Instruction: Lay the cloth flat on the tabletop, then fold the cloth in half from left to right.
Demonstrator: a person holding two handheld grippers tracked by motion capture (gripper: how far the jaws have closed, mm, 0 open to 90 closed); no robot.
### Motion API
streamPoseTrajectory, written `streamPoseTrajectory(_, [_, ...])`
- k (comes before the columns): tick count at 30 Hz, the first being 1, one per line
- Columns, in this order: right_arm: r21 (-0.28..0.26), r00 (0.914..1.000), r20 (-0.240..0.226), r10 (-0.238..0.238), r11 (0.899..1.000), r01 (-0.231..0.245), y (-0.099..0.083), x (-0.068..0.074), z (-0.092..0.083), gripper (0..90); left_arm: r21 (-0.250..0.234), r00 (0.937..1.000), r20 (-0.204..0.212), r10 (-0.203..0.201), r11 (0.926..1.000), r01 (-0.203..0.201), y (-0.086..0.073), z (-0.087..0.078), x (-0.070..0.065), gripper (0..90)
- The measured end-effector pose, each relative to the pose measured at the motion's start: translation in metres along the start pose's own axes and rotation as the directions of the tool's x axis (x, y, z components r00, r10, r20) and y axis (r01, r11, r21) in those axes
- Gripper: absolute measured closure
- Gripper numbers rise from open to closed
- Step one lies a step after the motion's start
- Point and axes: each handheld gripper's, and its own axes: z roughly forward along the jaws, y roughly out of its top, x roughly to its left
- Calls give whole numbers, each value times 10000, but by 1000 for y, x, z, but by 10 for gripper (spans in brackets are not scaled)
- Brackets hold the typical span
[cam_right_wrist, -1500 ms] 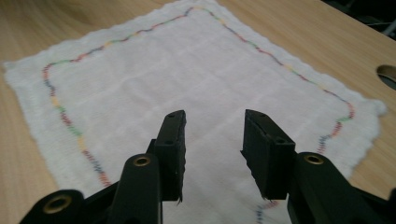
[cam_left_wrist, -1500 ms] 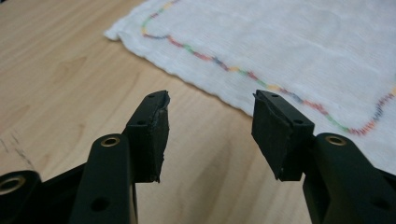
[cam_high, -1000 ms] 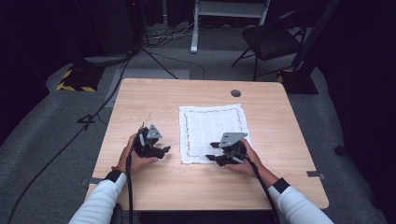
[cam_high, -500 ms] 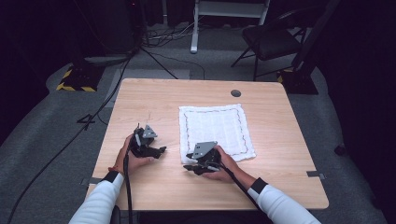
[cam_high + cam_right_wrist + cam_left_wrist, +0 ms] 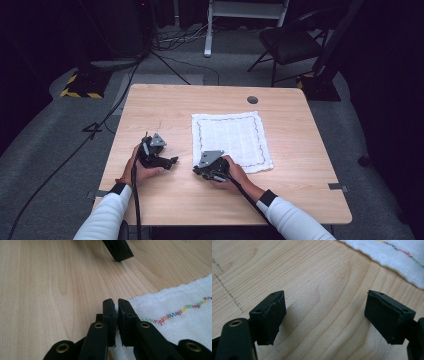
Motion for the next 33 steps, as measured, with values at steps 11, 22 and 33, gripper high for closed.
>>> streamPoseTrajectory(11, [-48,10000,-30,-84,10000,83,11,5,10,873,14,9999,-13,-105,9999,105,0,1,1,164])
streamPoseTrajectory(22, [-196,9999,-81,-61,9998,59,12,6,6,875,48,9998,-58,-172,9998,173,1,2,2,159])
streamPoseTrajectory(33, [-233,9998,-89,-202,9995,200,14,7,0,876,-82,9894,-1257,-732,9973,727,30,13,11,193])
